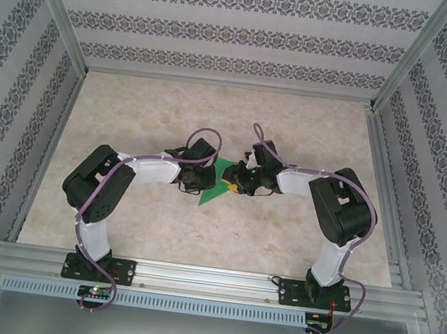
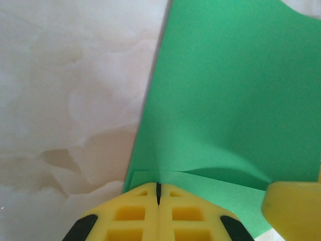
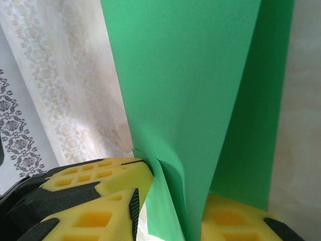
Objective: Fold a paper plane with a square sheet of paper (pick it up from the middle)
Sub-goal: Fourth fold the wing at the center of the table.
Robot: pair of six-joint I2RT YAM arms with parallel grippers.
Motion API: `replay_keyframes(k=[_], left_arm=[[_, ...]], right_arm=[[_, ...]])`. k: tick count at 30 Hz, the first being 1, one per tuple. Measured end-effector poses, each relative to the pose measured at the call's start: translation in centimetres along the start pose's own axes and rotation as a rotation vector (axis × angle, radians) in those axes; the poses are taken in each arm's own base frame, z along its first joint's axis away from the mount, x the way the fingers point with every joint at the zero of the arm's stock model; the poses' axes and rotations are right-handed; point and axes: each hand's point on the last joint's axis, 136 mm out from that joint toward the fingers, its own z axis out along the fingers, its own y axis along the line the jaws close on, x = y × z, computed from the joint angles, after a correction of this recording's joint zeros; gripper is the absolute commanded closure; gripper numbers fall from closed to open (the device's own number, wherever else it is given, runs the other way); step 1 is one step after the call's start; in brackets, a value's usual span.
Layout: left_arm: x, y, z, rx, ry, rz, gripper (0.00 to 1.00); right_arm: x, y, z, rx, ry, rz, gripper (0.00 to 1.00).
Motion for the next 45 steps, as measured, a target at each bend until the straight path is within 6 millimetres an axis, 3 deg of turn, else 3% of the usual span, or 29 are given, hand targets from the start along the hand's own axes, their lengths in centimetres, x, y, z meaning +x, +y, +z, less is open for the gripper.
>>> replay_keyframes(k=[12,18,23,26,32,35,38,45], left_arm=[[-0.3,0.4,-2.4,-0.021,-0.012,0.036,0.77],[-1.7,-0.5,-5.4,0.026,-0.076,0.054,0.5],[-2.4,-1.1,-8.0,0.061,-0.132,0.063,0.27],[-1.7,-0.3,-9.4,0.081,-0.166,0.083,0.17],[-1.9,-0.3,-12.8,0.13,-0.266,0.119,0.02],[-2.1,-0.6,-13.6,0.154,-0.303,0.14,0.0],[-2.2,-0.7,-13.6,0.163,-0.318,0.167,0.0],[-2.0,-1.2,-12.3,0.184,-0.354,0.315,0.01]], right_arm=[[0.4,0.0,0.3,-0.015,0.03,0.001,0.92],[0.4,0.1,0.3,-0.02,0.029,0.0,1.0],[0.3,0.9,-0.3,-0.032,0.017,-0.013,1.0],[0.3,1.6,-1.8,-0.007,-0.023,-0.018,1.0],[-0.4,6.2,-6.8,-0.027,-0.158,-0.108,1.0],[-1.1,7.7,-8.6,-0.013,-0.224,-0.129,1.0],[-1.5,7.7,-9.2,0.027,-0.26,-0.123,1.0],[-1.9,4.0,-6.4,0.127,-0.224,0.028,1.0]])
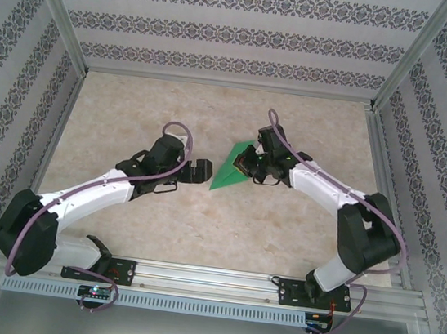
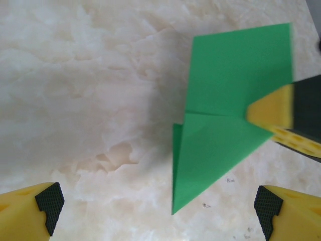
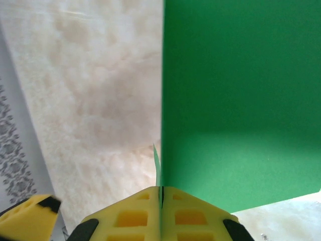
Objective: Fold a paper plane with a square sheet of paper (pick it up from the middle)
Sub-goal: Fourth fold the wing at the center of the table.
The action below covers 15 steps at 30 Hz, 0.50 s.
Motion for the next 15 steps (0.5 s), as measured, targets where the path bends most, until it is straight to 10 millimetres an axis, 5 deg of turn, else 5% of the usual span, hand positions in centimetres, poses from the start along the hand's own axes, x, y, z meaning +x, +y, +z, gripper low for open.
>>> replay_keyframes(k=[5,15], left_arm=[[2.7,-1.2,2.5,0.03,0.032,0.184,0.03],[5.6,-2.3,7.3,0.013,0.092,0.494,0.08]], right_arm=[[0.5,-2.6,2.2,0.07,0.036,0.114,1.0],[0.7,-5.8,2.5,0.143,0.01,0.283,0.97]])
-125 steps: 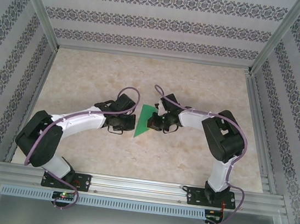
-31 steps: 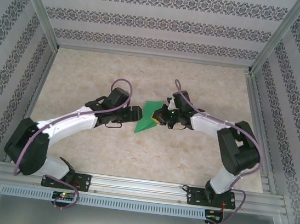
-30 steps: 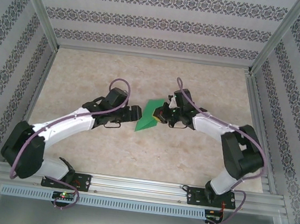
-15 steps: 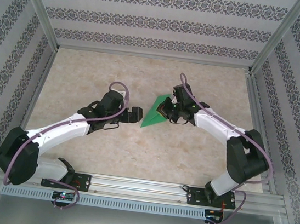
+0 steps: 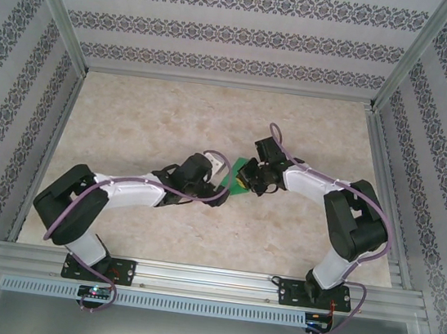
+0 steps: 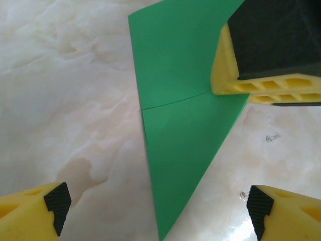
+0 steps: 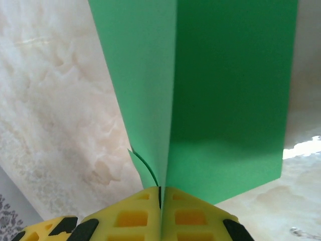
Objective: Fold a paper plane with a square sheet of paper (pick it up from the middle)
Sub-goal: Fourth fold the wing at the center of the table.
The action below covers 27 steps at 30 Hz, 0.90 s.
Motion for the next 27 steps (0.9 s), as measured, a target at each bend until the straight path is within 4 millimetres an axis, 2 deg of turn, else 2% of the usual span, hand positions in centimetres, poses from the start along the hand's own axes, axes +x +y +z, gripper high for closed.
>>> replay_keyframes(k=[8,11,17,23,27], left_arm=[[-1.6,-1.3,0.8,0.036,-0.106,0.154,0.12],[-1.0,-1.9,1.0,0.06,-0.126,0.21,0.13],[0.2,-2.2,2.9,0.07,-0.119,0.292,0.14],[1.0,-2.6,4.5,0.085,-0.123,0.35,0.33],[0.2,-2.9,4.6,0.091,-0.172,0.365,0.48]], right_arm=[[-0.5,-0.1,-0.1,0.001,-0.012,0.045,0.98],[-0.4,0.0,-0.1,-0.001,-0.008,0.051,0.98],[-0.4,0.0,-0.2,-0.004,0.0,0.055,0.97],[-0.2,-0.2,-0.2,0.0,0.012,0.058,0.97],[-0.3,-0.3,-0.3,0.002,0.015,0.065,0.97]])
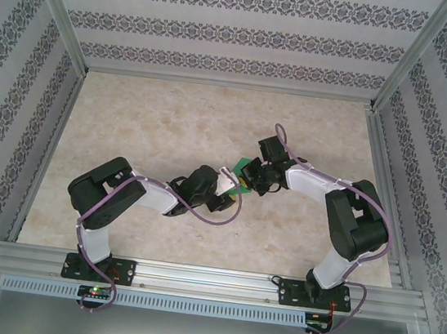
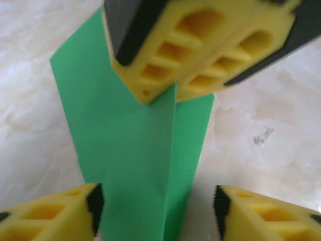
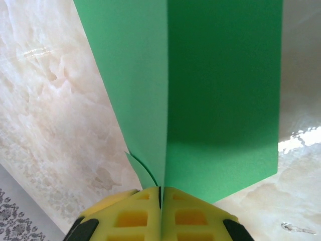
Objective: Fold a paper plane with a square sheet of paper (pick it up from the middle)
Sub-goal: Fourth fold the wing at the center of the table.
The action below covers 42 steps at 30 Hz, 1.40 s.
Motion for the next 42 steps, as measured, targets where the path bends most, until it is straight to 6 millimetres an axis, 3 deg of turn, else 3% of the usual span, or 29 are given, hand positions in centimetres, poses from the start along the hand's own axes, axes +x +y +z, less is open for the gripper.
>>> replay_keyframes(k=[4,12,17,20,24,28,35,42], left_arm=[[-0.9,0.1,-0.1,-0.008,-0.047,0.003,0.67],[-1.2,0.2,-0.2,-0.011,-0.072,0.006,0.71],[-0.9,0.1,0.1,-0.007,-0.069,0.005,0.84],[-1.0,0.1,0.1,-0.005,-0.072,0.003,0.88],[-1.0,-0.2,0.1,0.014,-0.075,-0.013,0.92],[-1.1,-0.6,0.1,0.044,-0.077,-0.064,0.95],[-1.1,-1.1,0.1,0.091,-0.024,-0.235,0.96],[-0.9,-1.1,0.1,0.093,0.003,-0.439,0.96]], right_arm=[[0.1,0.0,0.0,-0.001,0.006,0.0,0.97],[0.1,0.1,-0.1,-0.007,0.017,0.005,0.95],[0.2,0.1,-0.1,-0.008,0.024,0.005,0.92],[0.3,0.1,-0.1,-0.011,0.032,0.009,0.82],[0.0,0.2,-0.4,-0.021,0.034,0.004,0.58],[-1.0,1.1,-2.0,-0.069,0.012,-0.038,0.43],[-2.8,2.8,-5.4,-0.189,-0.052,-0.172,0.38],[-2.5,1.6,-5.6,-0.217,-0.056,-0.284,0.39]])
